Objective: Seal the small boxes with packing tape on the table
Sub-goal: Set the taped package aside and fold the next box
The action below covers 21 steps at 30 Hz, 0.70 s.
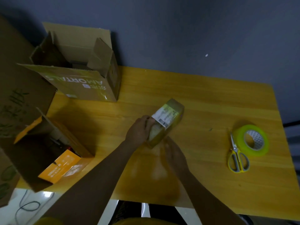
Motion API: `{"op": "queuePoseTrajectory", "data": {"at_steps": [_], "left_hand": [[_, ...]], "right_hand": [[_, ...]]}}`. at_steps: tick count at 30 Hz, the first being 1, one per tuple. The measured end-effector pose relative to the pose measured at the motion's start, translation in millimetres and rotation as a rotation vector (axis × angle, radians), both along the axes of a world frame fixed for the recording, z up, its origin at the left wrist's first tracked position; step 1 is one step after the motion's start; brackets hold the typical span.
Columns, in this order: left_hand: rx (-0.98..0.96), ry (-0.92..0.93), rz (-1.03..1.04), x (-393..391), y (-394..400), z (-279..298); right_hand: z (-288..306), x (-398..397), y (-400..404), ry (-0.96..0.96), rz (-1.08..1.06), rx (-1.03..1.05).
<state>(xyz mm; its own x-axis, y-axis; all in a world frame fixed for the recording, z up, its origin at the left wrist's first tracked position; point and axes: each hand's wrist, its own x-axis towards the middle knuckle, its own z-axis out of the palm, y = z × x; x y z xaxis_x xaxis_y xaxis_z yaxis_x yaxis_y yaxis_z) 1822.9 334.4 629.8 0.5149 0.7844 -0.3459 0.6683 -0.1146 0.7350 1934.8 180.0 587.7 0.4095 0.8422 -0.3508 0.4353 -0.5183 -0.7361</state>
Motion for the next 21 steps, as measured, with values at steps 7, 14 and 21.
{"op": "queuePoseTrajectory", "data": {"at_steps": [7,14,21], "left_hand": [[-0.28,-0.263,-0.053,26,-4,21],[0.066,0.165,0.236,17,79,9],[-0.052,0.326,0.206,16,113,-5]], "right_hand": [[58,33,101,0.458,-0.631,0.117],[29,60,202,0.578,-0.452,0.041],[1,41,240,0.253,-0.163,0.028]]}}
